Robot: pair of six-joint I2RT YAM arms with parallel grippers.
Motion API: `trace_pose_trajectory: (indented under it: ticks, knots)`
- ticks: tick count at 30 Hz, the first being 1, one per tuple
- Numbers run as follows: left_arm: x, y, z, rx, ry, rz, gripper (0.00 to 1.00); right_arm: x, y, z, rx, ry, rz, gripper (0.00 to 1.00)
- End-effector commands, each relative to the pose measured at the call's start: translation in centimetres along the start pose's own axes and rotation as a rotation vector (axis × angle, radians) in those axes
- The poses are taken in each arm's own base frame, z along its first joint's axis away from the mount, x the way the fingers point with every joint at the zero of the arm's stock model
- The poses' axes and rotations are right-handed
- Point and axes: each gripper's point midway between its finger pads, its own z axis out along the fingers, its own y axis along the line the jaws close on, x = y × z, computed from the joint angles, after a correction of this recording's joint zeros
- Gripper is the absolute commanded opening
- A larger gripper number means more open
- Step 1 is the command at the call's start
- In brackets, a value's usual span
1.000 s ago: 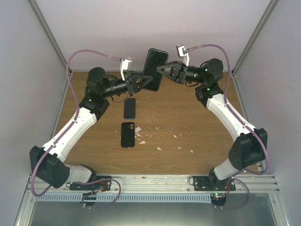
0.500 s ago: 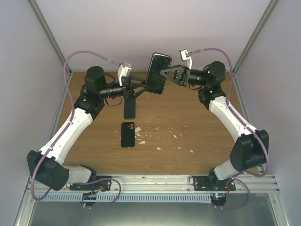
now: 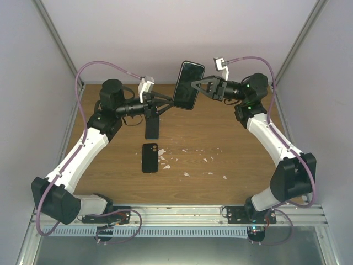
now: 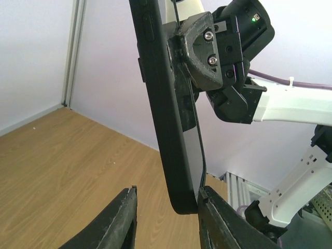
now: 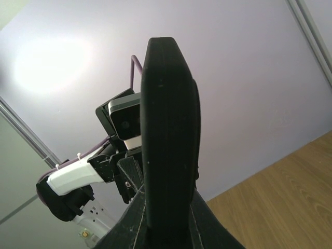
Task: Take the phone out of the phone case
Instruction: Remove the phone case from the phone.
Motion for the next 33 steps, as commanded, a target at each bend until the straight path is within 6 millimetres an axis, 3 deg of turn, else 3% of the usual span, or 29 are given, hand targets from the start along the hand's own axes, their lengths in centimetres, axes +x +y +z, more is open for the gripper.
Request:
trace_pose_trajectory:
  ticks: [1,14,24,33]
  knots:
    - [-0.2,0.0,-0.6,-0.015,-0.019,0.029,0.32,-1.2,2.9,-0.5,-0.034,-0.03,-0.09,0.01]
    - [0.6,1.9,-0.6,-0.049,-0.018,-0.037,0.26,-1.1,3.8,-0.7,-0.06,-0.031,-0.102,0.01]
    - [-0.4,-2.8,-1.4,0.181,-0.056,0.003,0.34,-0.9,3.2,-0.7,-0.044,-0.032,-0.1,0.01]
    - [-0.7,-2.7,-0.7,0.18,-0.053,0.0,0.34,-0.9,3.2,-0.7,-0.045,-0.032,-0.1,0.0]
